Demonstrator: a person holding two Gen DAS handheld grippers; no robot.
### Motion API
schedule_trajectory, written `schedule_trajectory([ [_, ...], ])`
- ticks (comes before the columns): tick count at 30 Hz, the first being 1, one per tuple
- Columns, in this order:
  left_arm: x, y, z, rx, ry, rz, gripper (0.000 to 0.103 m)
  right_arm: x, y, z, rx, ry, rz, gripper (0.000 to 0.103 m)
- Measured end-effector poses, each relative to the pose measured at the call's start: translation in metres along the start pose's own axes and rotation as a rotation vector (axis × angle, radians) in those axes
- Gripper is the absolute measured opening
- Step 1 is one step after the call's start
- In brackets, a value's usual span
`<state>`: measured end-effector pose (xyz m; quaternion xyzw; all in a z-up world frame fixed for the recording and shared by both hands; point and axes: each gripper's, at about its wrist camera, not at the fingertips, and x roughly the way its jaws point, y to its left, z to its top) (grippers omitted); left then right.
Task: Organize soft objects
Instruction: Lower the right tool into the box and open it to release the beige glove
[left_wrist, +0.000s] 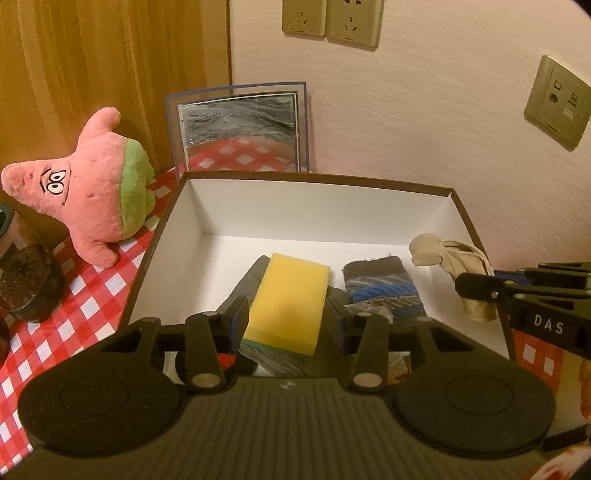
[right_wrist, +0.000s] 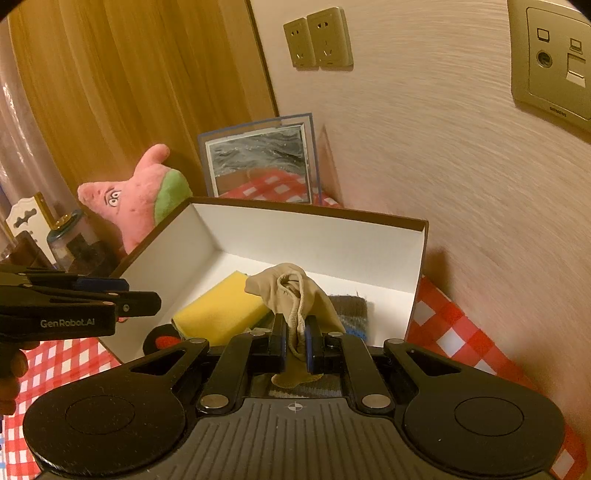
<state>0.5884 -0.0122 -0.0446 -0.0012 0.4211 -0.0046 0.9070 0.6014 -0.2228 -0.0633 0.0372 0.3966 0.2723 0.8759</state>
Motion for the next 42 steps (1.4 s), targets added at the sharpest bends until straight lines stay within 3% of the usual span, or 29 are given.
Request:
schedule_trajectory([
  [12,0.001,0.01,0.003,-0.021,-0.002,0.016,0.043,0.009,0.0,0.015,-0.015,-0.03,-0.003,0.01],
  [16,0.001,0.014,0.005,-0.026,-0.004,0.025,0.044,0.008,0.002,0.023,-0.036,-0.115,0.007,0.011],
  [17,0.0,0.015,0.006,-0.027,-0.006,0.027,0.045,0.008,0.002,0.025,-0.042,-0.136,0.007,0.02],
  [19,-0.001,0.016,0.006,-0.03,-0.011,0.029,0.048,0.007,0.003,0.029,-0.043,-0.178,-0.014,0.05],
  [20,-0.002,0.017,0.006,-0.031,-0.014,0.031,0.051,0.005,0.003,0.03,-0.04,-0.2,-0.018,0.072],
  [21,-0.003,0.017,0.006,-0.031,-0.015,0.033,0.051,0.002,0.003,0.031,-0.034,-0.225,-0.016,0.078],
  [23,-0.004,0.019,0.005,-0.034,-0.014,0.035,0.052,-0.001,0.003,0.031,-0.027,-0.23,-0.011,0.079],
  [32,-0.015,0.024,0.0,-0.052,-0.008,0.033,0.059,-0.005,0.007,0.013,-0.015,-0.095,0.004,0.079],
  [42,-0.036,0.032,-0.021,-0.075,0.0,0.034,0.06,-0.025,0.011,-0.006,-0.003,-0.048,-0.019,0.079],
])
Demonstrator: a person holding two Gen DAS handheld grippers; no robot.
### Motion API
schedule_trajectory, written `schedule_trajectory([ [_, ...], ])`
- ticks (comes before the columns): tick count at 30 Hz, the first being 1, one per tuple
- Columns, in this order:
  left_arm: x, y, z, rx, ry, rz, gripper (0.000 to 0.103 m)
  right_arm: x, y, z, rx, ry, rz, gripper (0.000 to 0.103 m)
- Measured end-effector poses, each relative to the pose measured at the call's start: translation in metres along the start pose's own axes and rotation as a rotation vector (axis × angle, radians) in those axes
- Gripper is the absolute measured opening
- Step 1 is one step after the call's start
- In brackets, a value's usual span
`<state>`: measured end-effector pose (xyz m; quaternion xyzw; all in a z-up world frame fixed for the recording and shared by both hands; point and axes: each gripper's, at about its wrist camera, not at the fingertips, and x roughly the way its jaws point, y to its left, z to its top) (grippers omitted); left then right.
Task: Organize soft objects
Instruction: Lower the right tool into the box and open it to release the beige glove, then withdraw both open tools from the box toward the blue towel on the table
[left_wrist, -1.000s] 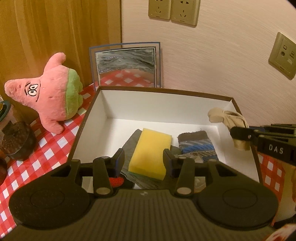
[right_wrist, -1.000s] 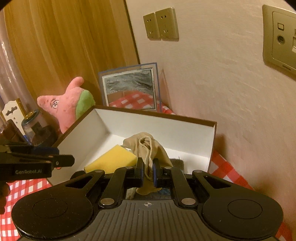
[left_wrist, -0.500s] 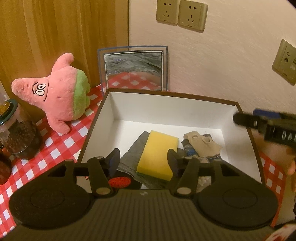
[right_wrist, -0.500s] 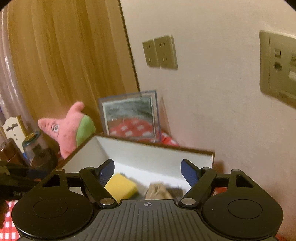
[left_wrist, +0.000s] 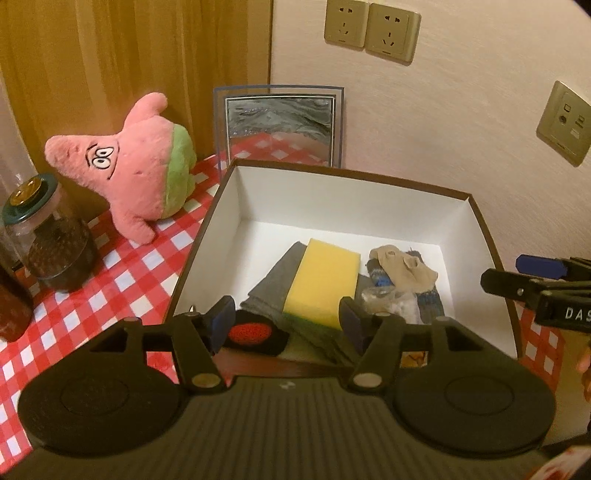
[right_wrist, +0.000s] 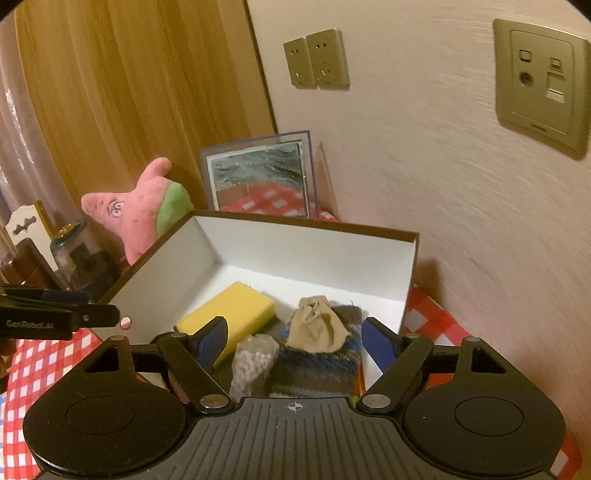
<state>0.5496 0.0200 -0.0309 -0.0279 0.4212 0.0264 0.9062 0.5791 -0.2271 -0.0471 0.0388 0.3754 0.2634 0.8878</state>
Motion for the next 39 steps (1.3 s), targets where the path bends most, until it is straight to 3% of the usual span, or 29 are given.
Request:
schedule_trajectory([
  [30,-0.08,0.025,-0.082,-0.055,0.013,-0.019,0.06,-0.061,0.037,-0.046,-0.006,0.019,0.041,0.079],
  [39,-0.085,0.032,-0.112,-0.053,0.047,-0.042,0.06,-0.065,0.049,-0.079,-0.01,0.088,0.045,0.079],
])
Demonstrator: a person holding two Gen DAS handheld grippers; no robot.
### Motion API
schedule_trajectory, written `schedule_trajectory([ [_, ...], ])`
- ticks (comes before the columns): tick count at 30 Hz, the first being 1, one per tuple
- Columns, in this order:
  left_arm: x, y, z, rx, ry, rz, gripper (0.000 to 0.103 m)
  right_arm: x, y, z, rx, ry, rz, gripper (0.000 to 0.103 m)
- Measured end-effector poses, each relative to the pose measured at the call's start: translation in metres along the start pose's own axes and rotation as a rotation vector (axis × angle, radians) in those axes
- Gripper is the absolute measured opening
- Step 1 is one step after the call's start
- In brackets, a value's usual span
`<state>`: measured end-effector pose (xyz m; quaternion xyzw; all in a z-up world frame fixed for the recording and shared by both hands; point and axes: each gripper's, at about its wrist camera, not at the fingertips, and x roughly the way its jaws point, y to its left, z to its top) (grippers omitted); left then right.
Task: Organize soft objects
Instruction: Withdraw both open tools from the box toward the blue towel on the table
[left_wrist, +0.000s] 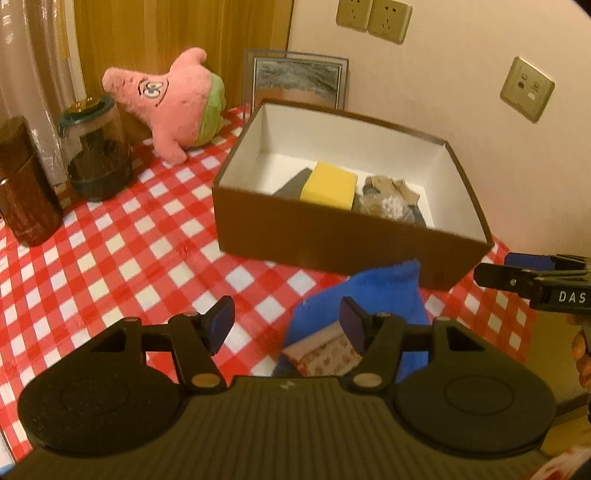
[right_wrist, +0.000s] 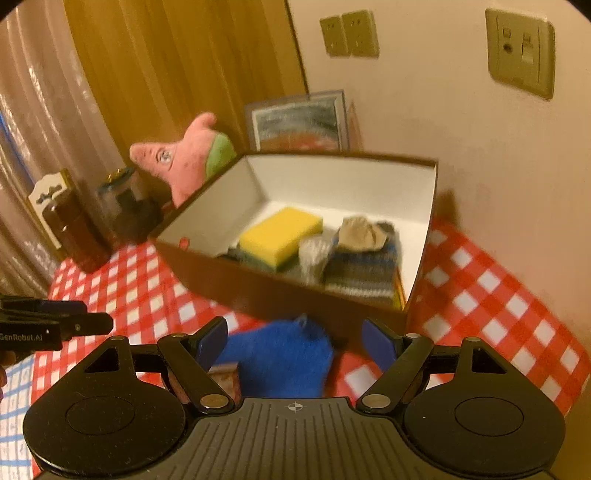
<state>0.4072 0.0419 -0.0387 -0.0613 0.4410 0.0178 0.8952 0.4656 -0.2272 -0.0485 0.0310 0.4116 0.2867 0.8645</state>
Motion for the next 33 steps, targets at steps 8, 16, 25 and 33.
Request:
schedule_trajectory([
  [8,0.004,0.001,-0.031,0.022,0.039,-0.023,0.06,0.012,0.01,-0.033,0.008,0.089,0.004,0.079],
  [16,0.02,-0.009,-0.049,0.094,0.066,-0.039,0.06,0.026,0.015,-0.054,-0.011,0.151,-0.005,0.079],
  [25,0.051,-0.031,-0.054,0.318,0.079,-0.046,0.061,0.04,0.007,-0.064,0.011,0.197,-0.017,0.079],
  [33,0.084,-0.048,-0.055,0.485,0.108,-0.055,0.062,0.058,-0.003,-0.066,0.03,0.207,-0.042,0.079],
])
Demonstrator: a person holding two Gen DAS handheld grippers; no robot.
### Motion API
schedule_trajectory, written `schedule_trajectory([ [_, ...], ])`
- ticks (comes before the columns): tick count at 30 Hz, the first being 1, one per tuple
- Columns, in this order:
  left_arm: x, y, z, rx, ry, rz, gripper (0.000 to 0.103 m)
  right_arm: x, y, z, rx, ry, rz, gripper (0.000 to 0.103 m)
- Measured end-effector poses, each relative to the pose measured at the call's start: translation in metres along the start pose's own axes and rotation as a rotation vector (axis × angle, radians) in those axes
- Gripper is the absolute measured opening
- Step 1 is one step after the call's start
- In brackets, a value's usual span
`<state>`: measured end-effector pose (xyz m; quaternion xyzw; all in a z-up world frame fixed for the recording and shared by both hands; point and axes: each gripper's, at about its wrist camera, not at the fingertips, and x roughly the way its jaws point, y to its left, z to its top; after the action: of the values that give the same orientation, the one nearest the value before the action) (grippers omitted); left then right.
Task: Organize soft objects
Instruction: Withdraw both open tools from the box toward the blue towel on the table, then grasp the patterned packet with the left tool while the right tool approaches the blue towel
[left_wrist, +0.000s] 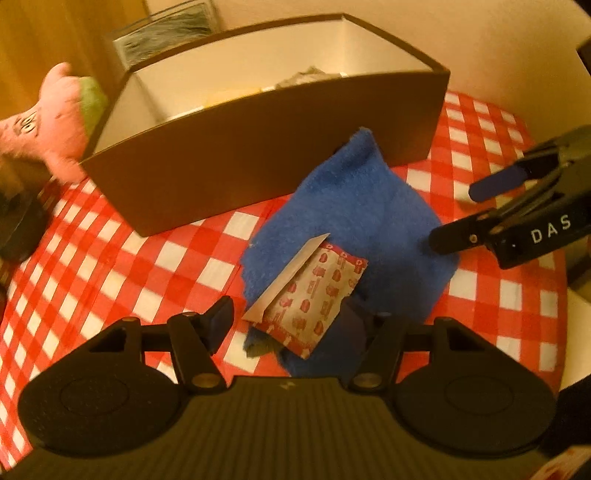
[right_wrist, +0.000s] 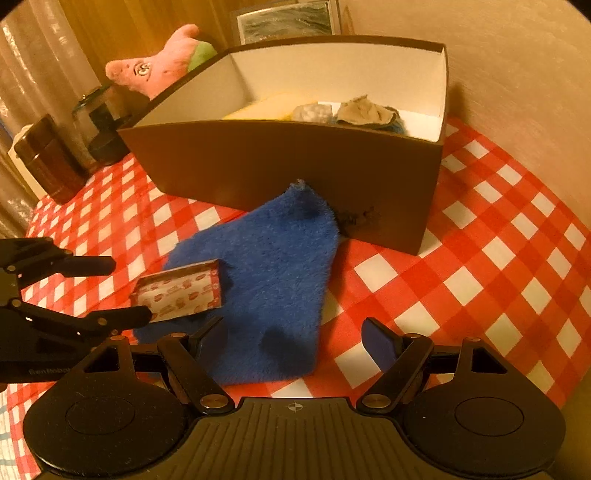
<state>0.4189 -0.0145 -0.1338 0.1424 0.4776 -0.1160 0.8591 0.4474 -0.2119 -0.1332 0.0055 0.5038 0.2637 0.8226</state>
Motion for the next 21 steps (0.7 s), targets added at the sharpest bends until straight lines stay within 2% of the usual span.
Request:
schedule_trajectory([
  [7,0.026,-0.008,0.005,0.137,0.052,0.0,0.062,0.02,-0.005,0.003,0.032,0.021,-0.007,0.079],
  [13,0.039,-0.002,0.009,0.122,0.068,-0.038,0.061,0.029,-0.008,0.005,0.05,0.031,-0.01,0.079],
  [15,0.04,0.001,0.01,0.111,0.068,-0.058,0.058,0.03,-0.009,0.005,0.057,0.032,-0.011,0.079],
  [17,0.04,0.003,0.009,0.101,0.067,-0.083,0.046,0.031,-0.01,0.006,0.062,0.03,-0.012,0.079],
  [21,0.037,0.005,0.008,0.086,0.063,-0.108,0.033,0.033,-0.011,0.009,0.067,0.03,-0.016,0.079],
])
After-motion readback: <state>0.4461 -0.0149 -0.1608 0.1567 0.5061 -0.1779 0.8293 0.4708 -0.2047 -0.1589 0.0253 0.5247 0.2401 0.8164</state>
